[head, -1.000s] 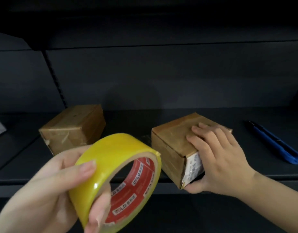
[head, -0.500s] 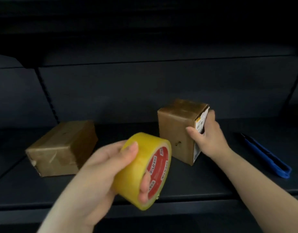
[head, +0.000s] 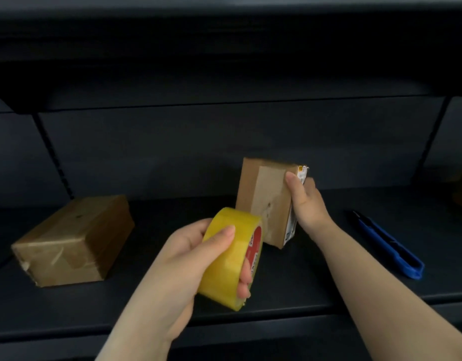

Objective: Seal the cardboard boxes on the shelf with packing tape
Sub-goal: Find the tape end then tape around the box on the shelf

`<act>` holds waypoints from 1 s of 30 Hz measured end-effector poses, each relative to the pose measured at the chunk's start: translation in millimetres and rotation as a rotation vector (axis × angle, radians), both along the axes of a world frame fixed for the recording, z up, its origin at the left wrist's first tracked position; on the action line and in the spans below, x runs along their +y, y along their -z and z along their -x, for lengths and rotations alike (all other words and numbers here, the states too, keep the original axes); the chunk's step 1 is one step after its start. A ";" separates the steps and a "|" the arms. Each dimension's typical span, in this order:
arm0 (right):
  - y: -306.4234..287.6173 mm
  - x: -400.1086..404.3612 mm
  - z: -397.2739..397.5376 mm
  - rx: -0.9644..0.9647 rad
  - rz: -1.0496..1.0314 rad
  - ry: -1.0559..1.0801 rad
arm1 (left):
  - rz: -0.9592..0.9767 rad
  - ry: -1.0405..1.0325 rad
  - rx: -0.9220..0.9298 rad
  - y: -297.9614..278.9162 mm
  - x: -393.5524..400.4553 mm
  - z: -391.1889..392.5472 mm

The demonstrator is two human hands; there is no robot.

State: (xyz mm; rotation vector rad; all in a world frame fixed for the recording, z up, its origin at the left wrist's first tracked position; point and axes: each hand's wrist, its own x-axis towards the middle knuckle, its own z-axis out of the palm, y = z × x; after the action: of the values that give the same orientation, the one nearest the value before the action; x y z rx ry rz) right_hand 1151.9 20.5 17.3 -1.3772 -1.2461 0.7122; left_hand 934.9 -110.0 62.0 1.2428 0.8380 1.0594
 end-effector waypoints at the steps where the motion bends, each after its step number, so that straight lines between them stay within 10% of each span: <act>1: 0.5 1.0 0.3 0.021 0.013 0.006 | -0.013 0.001 -0.003 0.0 0.3 -2.9; 18: -7.6 11.4 -20.7 0.550 0.428 0.005 | 0.083 0.023 0.128 19.0 -27.4 -31.6; 30: -17.3 17.3 -36.4 -0.007 0.530 0.122 | 0.121 -0.006 0.124 25.9 -33.3 -23.6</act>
State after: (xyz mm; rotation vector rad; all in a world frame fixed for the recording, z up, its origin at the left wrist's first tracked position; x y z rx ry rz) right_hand 1188.3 37.8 34.7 -1.8677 -1.0033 0.9964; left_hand 958.5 -143.3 36.1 1.2130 0.9867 0.9291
